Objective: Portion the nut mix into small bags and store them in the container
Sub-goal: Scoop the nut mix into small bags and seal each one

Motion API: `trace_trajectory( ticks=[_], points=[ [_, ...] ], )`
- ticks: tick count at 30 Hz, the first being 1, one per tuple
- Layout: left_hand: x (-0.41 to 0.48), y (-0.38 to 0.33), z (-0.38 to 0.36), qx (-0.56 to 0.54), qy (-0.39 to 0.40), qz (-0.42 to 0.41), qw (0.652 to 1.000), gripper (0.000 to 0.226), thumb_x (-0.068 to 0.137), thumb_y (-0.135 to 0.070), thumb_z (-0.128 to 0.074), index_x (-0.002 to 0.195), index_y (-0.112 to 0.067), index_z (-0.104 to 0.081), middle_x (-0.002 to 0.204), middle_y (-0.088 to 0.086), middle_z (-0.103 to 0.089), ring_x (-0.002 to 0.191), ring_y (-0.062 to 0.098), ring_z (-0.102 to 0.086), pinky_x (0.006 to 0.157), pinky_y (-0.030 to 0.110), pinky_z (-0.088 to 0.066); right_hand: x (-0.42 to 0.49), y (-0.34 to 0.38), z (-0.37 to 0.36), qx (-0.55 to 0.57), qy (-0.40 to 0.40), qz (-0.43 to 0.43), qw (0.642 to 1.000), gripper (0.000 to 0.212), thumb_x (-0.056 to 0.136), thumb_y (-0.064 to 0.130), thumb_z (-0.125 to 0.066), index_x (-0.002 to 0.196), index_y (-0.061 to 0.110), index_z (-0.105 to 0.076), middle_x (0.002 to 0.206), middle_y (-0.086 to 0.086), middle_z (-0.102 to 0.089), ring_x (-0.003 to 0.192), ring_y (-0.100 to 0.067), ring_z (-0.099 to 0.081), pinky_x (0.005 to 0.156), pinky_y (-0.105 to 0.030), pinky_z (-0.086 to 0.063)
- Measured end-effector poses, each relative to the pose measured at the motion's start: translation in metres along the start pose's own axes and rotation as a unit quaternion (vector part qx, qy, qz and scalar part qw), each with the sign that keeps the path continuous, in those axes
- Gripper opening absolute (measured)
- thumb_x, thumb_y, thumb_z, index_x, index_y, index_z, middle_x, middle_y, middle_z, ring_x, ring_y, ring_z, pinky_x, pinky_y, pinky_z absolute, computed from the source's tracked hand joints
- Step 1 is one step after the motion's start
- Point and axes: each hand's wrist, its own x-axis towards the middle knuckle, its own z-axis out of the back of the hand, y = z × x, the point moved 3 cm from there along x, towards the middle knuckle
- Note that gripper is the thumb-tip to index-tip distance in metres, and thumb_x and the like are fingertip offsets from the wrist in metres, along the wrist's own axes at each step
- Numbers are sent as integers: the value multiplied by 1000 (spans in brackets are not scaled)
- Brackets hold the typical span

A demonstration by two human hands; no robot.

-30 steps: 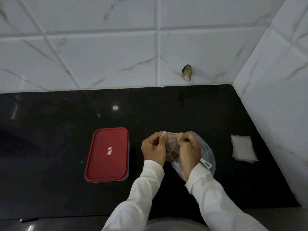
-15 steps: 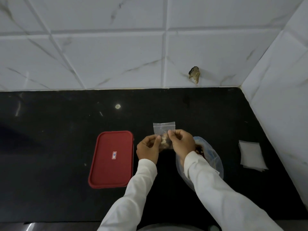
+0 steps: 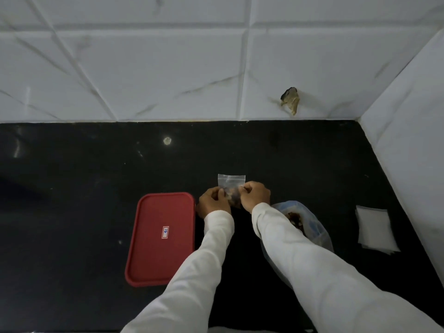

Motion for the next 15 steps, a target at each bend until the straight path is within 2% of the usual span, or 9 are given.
trace_trajectory(
  ticks=[4,6,9,11,12,13,15],
  points=[
    [-2,-7,0,51,1,-20,999,20,95,-12,-59,108,-15,-74,100,2,-74,81,11,-61,65,15,-41,5,1,-2,8,-10,-25,1000,19,93,22,-61,109,15,-69,112,-6,-67,103,-23,-63,75,-26,-45],
    [-4,-8,1,51,3,-13,999,27,96,-9,-55,117,-14,-71,110,4,-73,97,17,-67,75,16,-41,5,2,0,6,-12,-25,1000,22,93,20,-62,113,13,-68,115,-6,-66,106,-23,-62,76,-25,-43],
    [-11,-9,2,59,13,-6,998,36,96,-8,-52,131,-13,-62,125,8,-67,120,25,-60,89,17,-41,3,2,5,8,-17,-22,1000,26,94,19,-61,118,14,-66,121,-7,-64,110,-24,-61,78,-24,-43],
    [-20,-11,3,77,29,-20,996,36,97,-15,-54,132,-15,-62,126,9,-66,120,29,-60,98,28,-47,-3,3,12,44,-29,-6,999,25,93,16,-61,118,15,-65,120,-5,-64,109,-21,-61,80,-23,-43],
    [-25,-13,5,85,32,-31,995,35,96,-18,-55,131,-16,-62,124,10,-67,117,30,-61,98,33,-50,-9,4,19,71,-37,16,997,24,93,15,-61,117,16,-65,118,-2,-65,108,-18,-62,82,-21,-44],
    [-32,-15,6,90,33,-44,994,34,96,-19,-57,129,-17,-63,121,10,-68,114,29,-63,96,35,-51,-18,5,27,102,-43,44,993,23,93,15,-61,116,19,-65,114,1,-66,105,-14,-62,83,-19,-45],
    [-50,-23,7,86,51,-85,991,29,95,-19,-59,123,-19,-66,115,6,-70,107,23,-65,89,29,-51,-40,0,50,162,-53,90,981,22,92,17,-62,112,25,-65,107,9,-66,99,-6,-63,86,-21,-50]
  ],
)
